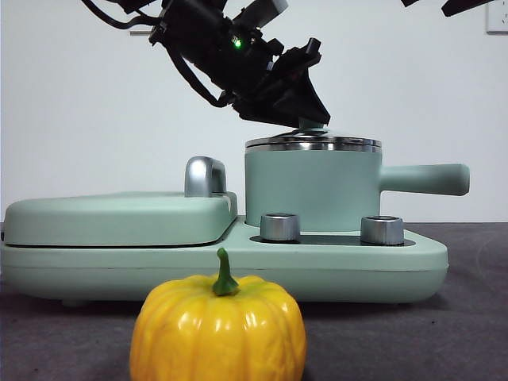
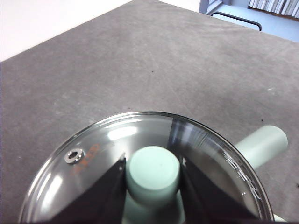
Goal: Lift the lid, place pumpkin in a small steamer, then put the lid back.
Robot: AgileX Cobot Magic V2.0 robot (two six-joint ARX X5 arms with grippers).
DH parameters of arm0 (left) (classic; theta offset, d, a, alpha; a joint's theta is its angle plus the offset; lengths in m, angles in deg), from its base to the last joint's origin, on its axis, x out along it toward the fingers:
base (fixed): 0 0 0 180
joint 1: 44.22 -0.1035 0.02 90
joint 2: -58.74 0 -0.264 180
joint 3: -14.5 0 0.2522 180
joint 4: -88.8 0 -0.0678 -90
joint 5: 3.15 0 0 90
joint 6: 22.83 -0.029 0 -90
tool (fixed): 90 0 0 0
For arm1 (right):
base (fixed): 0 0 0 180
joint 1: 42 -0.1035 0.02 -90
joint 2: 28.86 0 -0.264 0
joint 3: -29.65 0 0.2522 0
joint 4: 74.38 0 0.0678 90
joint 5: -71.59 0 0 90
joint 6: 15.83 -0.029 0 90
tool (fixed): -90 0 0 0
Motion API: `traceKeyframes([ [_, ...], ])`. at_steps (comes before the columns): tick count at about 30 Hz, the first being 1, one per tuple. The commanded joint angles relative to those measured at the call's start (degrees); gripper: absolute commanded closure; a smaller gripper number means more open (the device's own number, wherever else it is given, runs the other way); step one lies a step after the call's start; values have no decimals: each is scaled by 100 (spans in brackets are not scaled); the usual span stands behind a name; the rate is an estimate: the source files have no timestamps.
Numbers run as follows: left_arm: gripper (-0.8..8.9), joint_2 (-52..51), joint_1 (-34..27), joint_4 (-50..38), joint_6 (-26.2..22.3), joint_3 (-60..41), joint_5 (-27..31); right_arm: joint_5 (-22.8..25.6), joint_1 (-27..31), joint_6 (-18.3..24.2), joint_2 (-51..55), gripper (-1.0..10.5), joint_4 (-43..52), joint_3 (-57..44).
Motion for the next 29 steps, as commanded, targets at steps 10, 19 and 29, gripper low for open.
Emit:
traceKeyframes([
  [10,806,-466,28,127,52,160,254,0,-26,-105,-17,565,72,125],
  [19,804,-1611,-190,1392,50,160,490,-76,-28,-240,-17,564,20,125],
  [29,801,-2889,-883,3462,94,-83,896,-979,-599,205,-85,563,-879,125],
])
